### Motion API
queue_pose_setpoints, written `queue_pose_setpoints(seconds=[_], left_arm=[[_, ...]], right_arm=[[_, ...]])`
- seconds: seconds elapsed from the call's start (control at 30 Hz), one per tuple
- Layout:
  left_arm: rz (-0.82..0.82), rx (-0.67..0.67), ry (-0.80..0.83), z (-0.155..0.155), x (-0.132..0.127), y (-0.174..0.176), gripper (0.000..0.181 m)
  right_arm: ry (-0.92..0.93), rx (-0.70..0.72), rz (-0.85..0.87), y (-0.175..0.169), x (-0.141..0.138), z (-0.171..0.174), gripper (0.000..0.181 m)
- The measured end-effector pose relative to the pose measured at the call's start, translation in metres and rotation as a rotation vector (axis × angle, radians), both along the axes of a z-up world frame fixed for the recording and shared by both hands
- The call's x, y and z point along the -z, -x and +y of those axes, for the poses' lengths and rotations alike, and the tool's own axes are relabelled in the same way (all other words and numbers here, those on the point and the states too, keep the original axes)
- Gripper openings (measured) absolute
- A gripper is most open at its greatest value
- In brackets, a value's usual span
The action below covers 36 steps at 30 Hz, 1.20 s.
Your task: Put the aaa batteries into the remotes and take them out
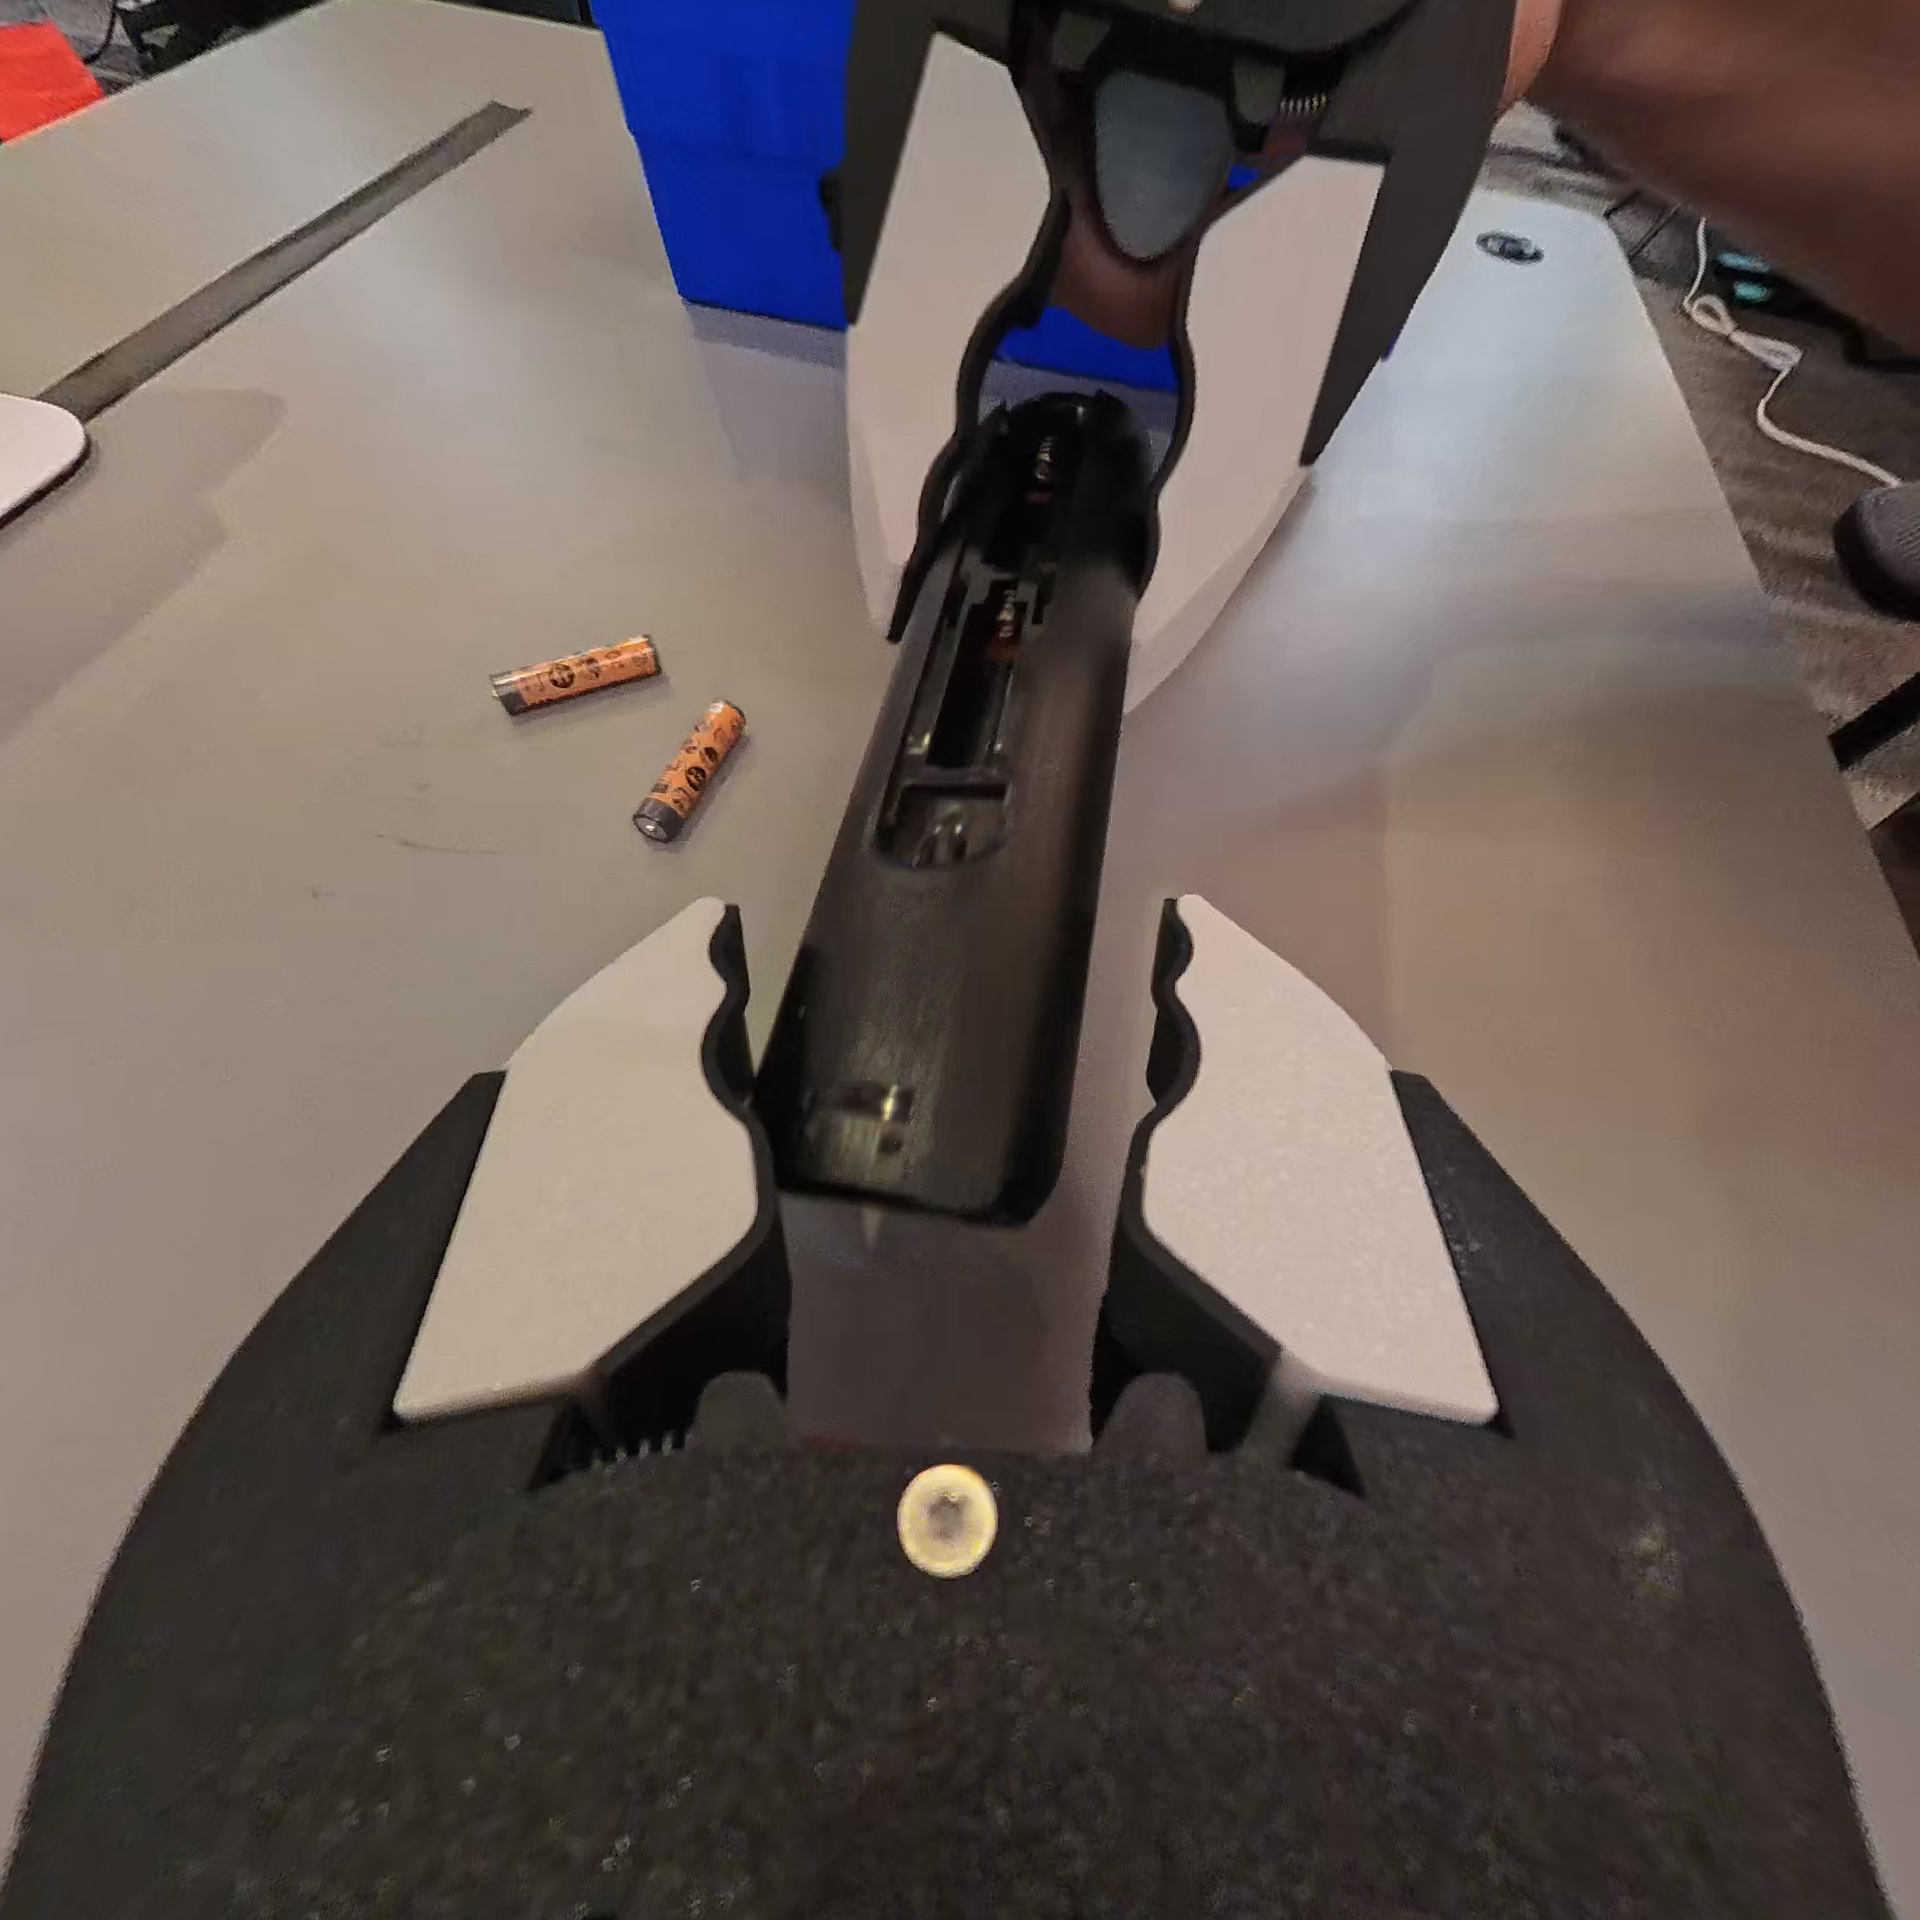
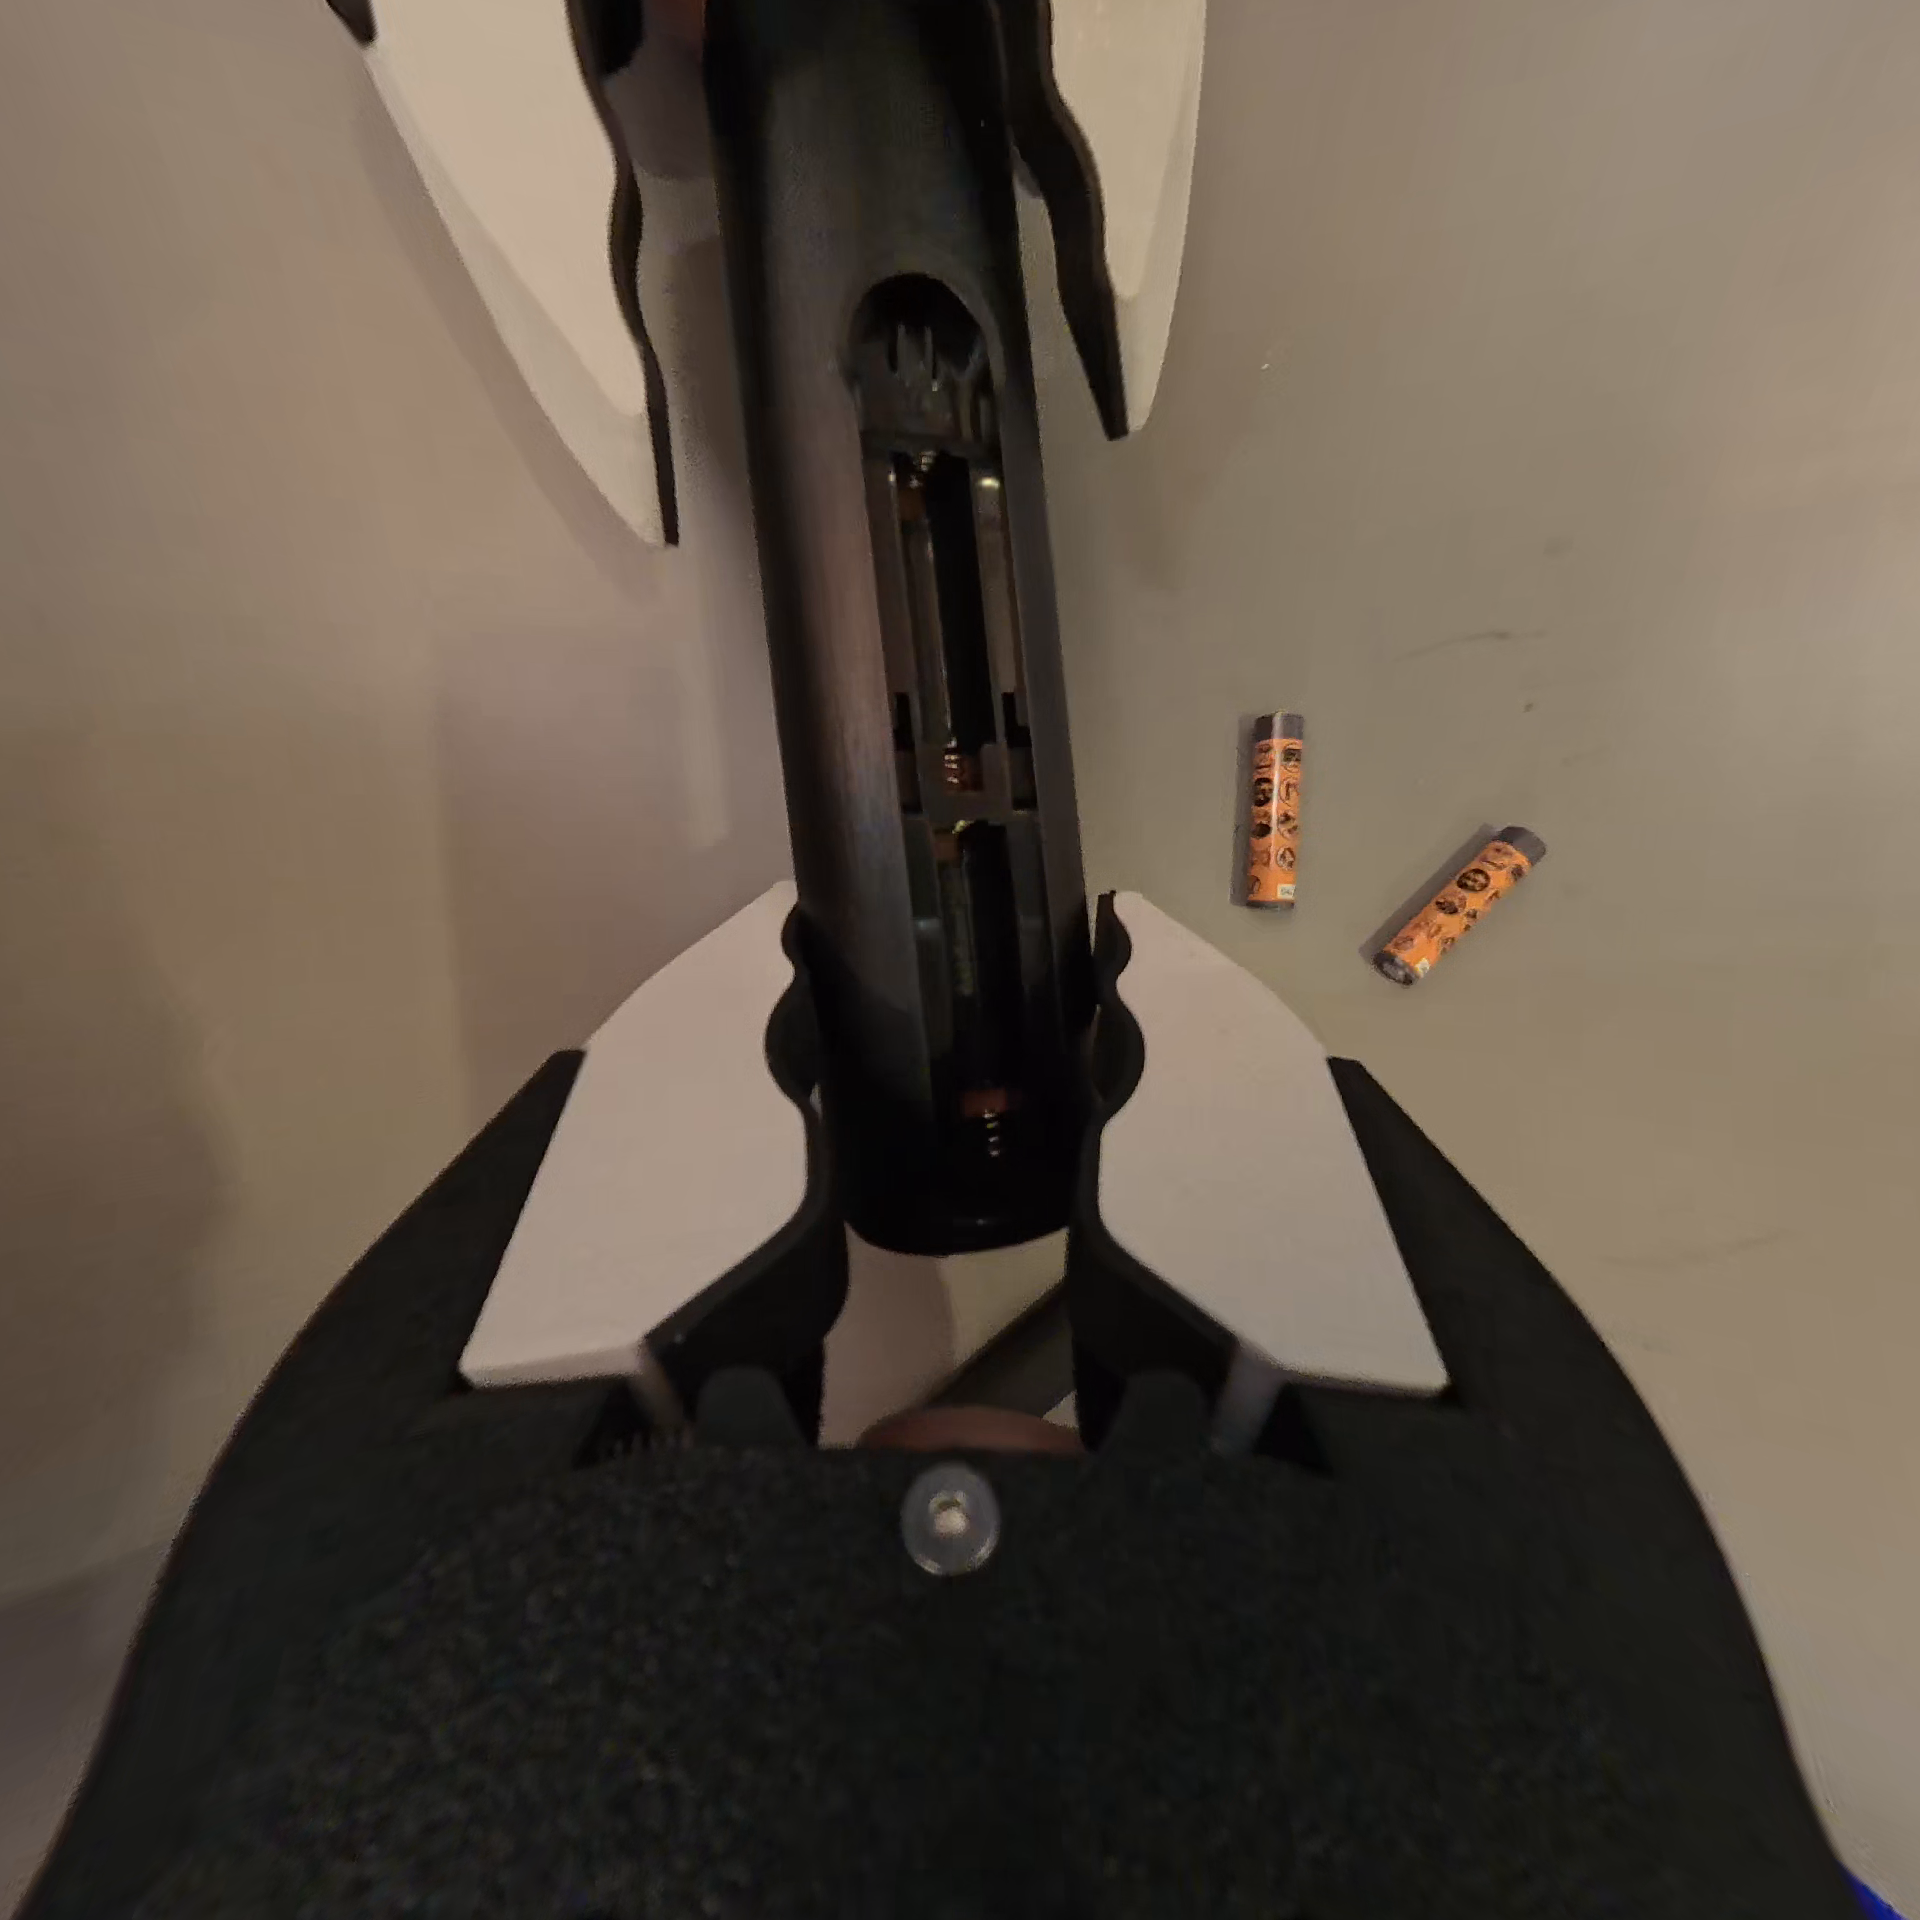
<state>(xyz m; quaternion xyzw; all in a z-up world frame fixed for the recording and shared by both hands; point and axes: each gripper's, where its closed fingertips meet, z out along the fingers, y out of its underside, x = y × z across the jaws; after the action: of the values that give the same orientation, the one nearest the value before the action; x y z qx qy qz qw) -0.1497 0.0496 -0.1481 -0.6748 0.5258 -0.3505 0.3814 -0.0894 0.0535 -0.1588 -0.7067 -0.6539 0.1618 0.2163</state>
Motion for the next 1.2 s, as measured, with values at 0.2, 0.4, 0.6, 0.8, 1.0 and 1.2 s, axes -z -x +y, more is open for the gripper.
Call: queue_pose_setpoints(seconds=[0.2, 0.4, 0.6, 0.8, 1.0, 1.2], left_arm=[[-0.082, -0.001, 0.019, 0.003, -0.012, 0.004, 0.068], [-0.081, 0.014, 0.018, -0.001, -0.011, 0.002, 0.068], [-0.071, 0.021, 0.04, -0.001, -0.01, 0.004, 0.062], [-0.115, 0.017, 0.045, 0.0, -0.022, 0.006, 0.06], [-0.119, 0.0, 0.047, 0.004, -0.023, 0.01, 0.058], [-0.101, 0.033, 0.025, -0.002, -0.019, 0.006, 0.058]], right_arm=[[0.016, 0.019, 0.081, -0.006, -0.007, -0.002, 0.049], [0.021, -0.007, 0.098, 0.005, -0.005, -0.004, 0.049], [0.034, -0.01, 0.119, 0.007, -0.004, -0.004, 0.05], [0.011, -0.016, 0.176, 0.011, -0.006, -0.001, 0.05], [0.013, -0.002, 0.096, 0.005, 0.012, 0.002, 0.064], [0.052, -0.021, 0.137, 0.024, 0.011, -0.008, 0.079]])
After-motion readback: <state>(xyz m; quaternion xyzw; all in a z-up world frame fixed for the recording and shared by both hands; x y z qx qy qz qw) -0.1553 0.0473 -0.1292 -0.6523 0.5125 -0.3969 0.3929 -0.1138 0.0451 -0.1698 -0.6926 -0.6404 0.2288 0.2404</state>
